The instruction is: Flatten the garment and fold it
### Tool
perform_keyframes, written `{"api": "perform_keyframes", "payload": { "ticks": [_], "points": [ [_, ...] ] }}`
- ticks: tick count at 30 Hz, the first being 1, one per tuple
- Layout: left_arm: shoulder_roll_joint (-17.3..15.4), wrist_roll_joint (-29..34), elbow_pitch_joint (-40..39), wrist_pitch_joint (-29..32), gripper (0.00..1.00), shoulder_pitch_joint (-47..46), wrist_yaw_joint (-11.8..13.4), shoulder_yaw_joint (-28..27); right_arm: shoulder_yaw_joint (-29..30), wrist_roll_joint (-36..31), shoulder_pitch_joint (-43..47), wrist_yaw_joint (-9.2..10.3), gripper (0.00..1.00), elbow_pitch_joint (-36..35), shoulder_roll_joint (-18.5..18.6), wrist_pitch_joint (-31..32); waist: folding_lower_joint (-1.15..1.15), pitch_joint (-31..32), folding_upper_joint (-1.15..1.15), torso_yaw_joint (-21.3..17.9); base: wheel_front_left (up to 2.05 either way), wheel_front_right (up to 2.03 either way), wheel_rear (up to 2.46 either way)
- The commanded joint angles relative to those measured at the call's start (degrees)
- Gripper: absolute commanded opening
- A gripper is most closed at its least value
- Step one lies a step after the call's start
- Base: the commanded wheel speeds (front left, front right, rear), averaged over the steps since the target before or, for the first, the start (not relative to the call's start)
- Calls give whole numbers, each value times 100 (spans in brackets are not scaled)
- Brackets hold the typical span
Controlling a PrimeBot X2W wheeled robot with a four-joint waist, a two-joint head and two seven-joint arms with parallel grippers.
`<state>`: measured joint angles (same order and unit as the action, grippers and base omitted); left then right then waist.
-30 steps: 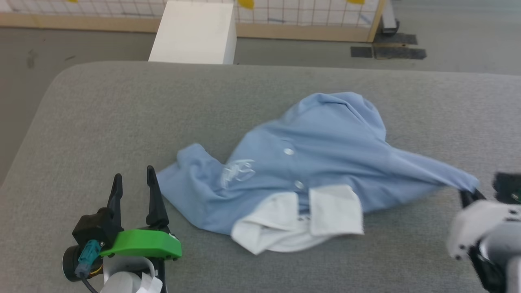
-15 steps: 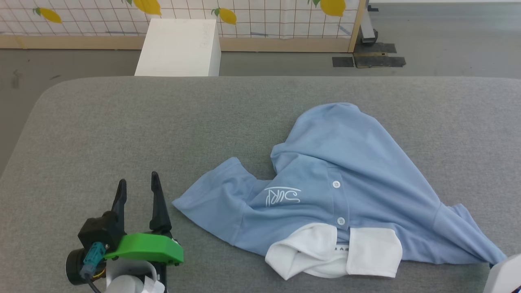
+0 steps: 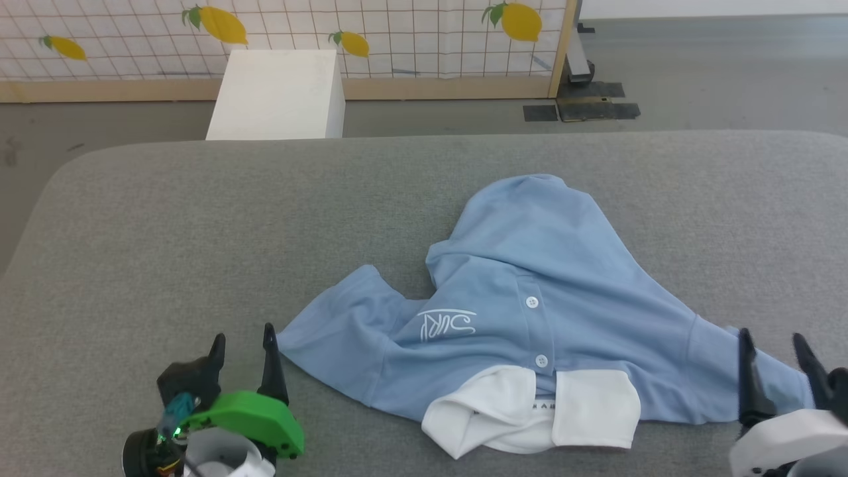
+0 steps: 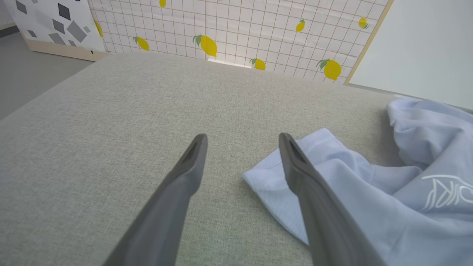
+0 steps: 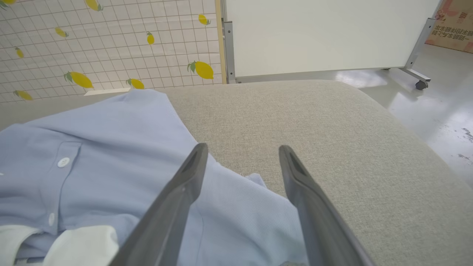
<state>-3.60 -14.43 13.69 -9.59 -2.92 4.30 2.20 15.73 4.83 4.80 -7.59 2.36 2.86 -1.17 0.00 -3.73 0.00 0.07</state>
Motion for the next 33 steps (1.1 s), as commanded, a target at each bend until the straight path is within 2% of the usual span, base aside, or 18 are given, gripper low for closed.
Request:
{"api": "perform_keyframes", "payload": {
  "ticks": [1,6,14,17,18,20,21,25,33],
  "points": [
    [-45,76,84,178,100,-183,83,-1,-111,-18,70,10,100,-45,2,-138,0,-52,0,-52,0,0,0],
    [-130,78,568,970,100,-674,224,24,-480,-46,39,10,100,-94,2,-297,0,-197,0,-203,0,0,0],
    [-359,249,1239,2610,100,-1086,562,160,-821,8,-111,10,100,-111,2,-229,0,-397,0,-513,0,0,0],
    [-426,236,1265,3301,100,-992,539,253,-819,33,-128,10,100,-137,2,-200,0,-431,0,-590,0,0,0],
    [-440,203,1217,3538,96,-942,483,295,-812,35,-126,10,100,-149,2,-190,0,-439,0,-604,0,0,0],
    [-447,123,1089,3848,17,-854,379,348,-796,40,-122,10,100,-166,2,-172,0,-444,0,-620,0,0,0],
    [-458,83,990,4000,0,-797,323,377,-783,40,-119,10,100,-170,2,-150,0,-445,0,-623,0,0,0],
    [-510,57,551,4068,0,-657,315,388,-759,27,-124,10,100,-178,2,-100,0,-426,0,-595,0,0,0],
    [-537,-138,-144,3248,0,-99,871,-296,-741,-17,-74,10,100,-180,2,-31,0,-294,0,-441,0,0,0]
  ]
}}
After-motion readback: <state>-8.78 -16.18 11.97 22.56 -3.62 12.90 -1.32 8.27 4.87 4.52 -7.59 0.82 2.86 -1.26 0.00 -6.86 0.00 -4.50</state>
